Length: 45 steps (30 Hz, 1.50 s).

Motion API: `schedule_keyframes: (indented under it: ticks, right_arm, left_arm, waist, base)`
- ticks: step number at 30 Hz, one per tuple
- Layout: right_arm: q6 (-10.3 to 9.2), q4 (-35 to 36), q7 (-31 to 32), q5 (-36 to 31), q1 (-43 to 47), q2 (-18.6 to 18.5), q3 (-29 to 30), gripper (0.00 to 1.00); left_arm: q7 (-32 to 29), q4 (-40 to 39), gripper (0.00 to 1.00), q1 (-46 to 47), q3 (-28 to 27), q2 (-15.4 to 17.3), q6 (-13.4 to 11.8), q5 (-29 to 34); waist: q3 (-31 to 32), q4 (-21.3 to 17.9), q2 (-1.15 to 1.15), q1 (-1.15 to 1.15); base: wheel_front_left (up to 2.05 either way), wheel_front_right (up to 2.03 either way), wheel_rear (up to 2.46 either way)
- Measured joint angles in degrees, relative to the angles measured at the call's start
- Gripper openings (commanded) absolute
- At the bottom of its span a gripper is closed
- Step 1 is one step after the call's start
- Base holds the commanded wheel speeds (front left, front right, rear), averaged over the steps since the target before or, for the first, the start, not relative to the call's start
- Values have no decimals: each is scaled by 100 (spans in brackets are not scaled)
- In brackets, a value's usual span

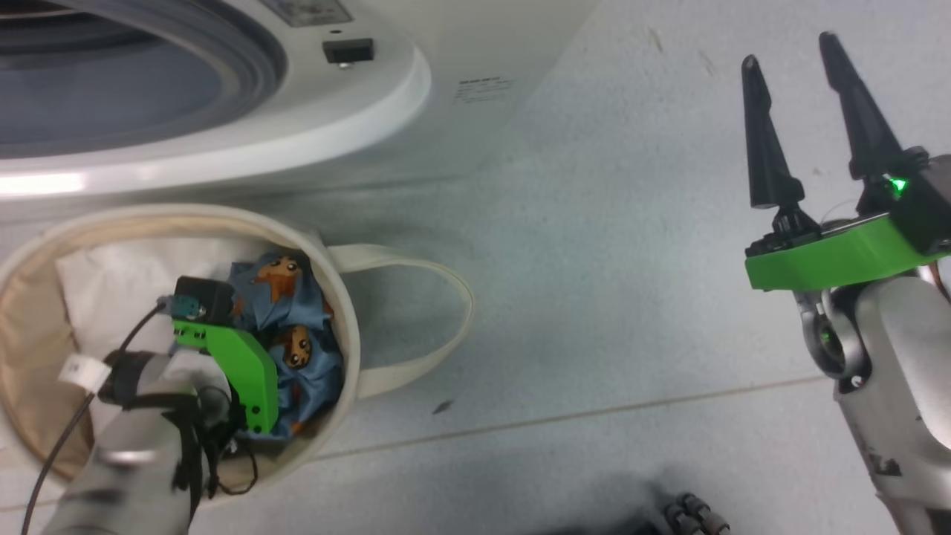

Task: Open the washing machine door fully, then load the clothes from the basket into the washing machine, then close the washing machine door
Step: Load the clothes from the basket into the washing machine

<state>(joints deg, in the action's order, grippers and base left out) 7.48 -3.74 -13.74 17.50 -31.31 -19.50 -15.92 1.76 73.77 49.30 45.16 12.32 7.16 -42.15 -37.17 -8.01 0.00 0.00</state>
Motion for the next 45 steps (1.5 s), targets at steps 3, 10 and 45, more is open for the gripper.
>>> schedule_keyframes:
  ticks: [3, 10, 45]
  right_arm:
    - [0, -112, -8, 54, 2, 42, -27, 100]
    - [0, -509, -55, 297, 169, 123, -53, 100]
    - [0, -784, -55, 740, 1674, 561, 171, 100]
  left_arm:
    - [193, -53, 0, -82, -7, -26, 0, -103]
    - [839, -478, 0, -625, 71, -40, 0, -505]
    - [1254, -5013, 0, -3055, -3618, -67, 0, 1230]
  waist:
    - [135, 34, 0, 0]
    - [701, 183, 0, 0]
    - [3051, 996, 0, -1]
  base:
    - [0, 0, 0]
    - [0, 0, 0]
    - [0, 0, 0]
